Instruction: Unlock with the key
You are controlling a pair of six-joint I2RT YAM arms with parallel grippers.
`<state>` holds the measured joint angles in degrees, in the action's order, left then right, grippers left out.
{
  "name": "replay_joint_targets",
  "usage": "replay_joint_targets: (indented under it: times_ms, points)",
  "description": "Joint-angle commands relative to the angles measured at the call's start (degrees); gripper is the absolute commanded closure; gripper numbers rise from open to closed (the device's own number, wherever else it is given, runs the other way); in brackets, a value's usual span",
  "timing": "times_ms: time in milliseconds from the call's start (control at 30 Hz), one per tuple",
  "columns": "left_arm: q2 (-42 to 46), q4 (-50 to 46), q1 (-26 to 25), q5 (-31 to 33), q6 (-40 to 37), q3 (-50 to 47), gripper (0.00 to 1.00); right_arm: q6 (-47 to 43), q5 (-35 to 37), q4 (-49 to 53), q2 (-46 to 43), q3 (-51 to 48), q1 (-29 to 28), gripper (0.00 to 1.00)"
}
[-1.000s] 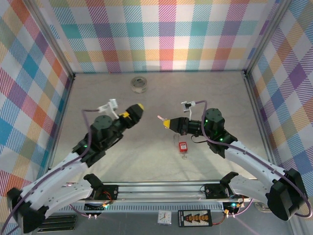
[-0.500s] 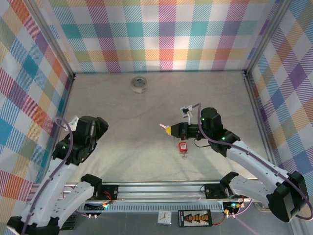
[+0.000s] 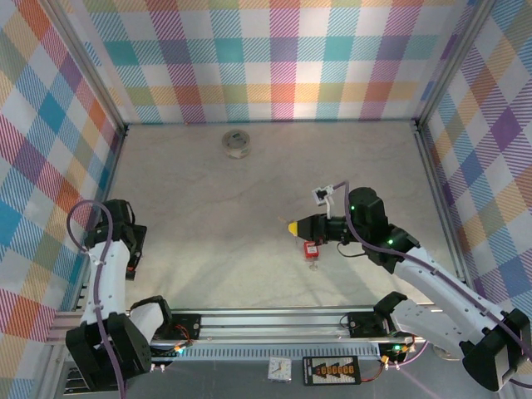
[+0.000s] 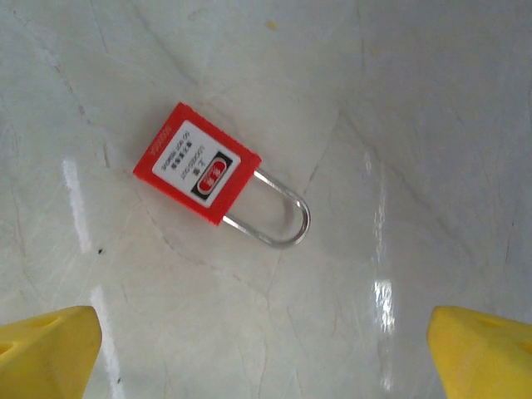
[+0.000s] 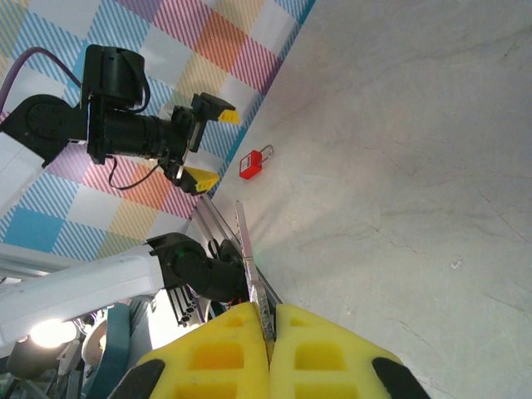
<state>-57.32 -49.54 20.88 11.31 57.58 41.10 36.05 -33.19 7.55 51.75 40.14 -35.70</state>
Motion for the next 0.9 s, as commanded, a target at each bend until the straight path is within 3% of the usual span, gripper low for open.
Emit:
replay_joint_targets:
  times_ms: [0, 233, 633, 867]
  points:
    - [-2.59, 4.34, 3.84, -3.14, 1.98, -2.07, 0.00, -1.21, -0.11, 0.78, -1.18, -0.76, -0.27, 1.00]
    - [-9.21, 11.55, 10.98, -8.72, 4.11, -4.90, 0.00, -0.92, -0.34, 1.18, -1.93, -1.87, -0.33, 1.00]
    - [-16.62, 20.83, 14.71, -10.10, 5.96, -6.12, 0.02, 0.02, -0.12, 0.84, -2.61, -3.73, -0.33, 1.00]
    - [-19.94, 24.02, 14.89, -11.11, 5.98, -5.94, 0.11, 0.29, -0.38, 0.93, -2.91, -3.94, -0.34, 1.00]
